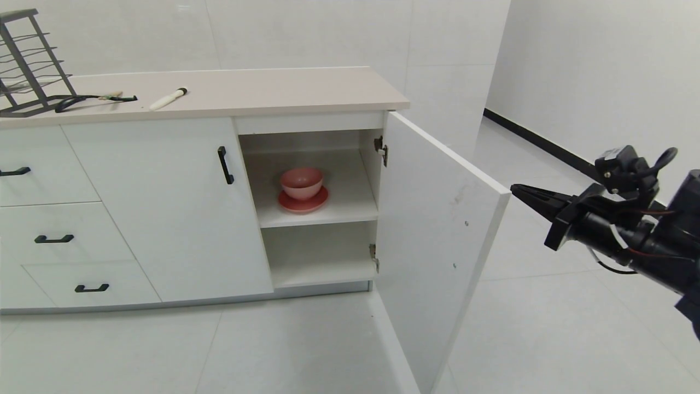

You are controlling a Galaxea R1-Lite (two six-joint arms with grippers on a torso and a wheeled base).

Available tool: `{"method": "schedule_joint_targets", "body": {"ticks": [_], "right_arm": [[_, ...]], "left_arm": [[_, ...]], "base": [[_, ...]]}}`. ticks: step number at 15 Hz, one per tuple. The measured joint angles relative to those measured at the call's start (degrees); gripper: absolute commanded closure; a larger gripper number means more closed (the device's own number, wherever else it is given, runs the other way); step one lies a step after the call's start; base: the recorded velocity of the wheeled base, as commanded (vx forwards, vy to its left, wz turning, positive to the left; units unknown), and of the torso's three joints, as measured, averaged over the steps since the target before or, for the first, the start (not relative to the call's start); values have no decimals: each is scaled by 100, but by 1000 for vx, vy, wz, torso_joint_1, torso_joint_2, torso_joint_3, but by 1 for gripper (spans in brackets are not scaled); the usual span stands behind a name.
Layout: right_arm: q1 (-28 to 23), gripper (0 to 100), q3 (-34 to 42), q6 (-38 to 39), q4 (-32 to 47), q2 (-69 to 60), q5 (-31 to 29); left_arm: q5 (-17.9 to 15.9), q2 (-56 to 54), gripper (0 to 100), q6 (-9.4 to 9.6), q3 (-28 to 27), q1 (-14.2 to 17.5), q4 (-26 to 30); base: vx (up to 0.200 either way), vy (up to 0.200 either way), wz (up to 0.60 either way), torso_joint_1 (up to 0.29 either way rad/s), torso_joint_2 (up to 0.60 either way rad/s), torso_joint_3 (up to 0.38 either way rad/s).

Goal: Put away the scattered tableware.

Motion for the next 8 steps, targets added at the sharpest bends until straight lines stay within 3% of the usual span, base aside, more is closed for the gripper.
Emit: {"method": "schedule_joint_targets", "body": {"ticks": [4,8], "right_arm": [[11,100,-529,-9,-840,990,758],[22,100,-662,-83,-964,1464,1202]], "left_arm": [[-5,0,0,0,0,0,2],[-2,0,0,2,0,0,5]], "base": [[0,0,0,0,0,0],[0,0,0,0,0,0]]}}
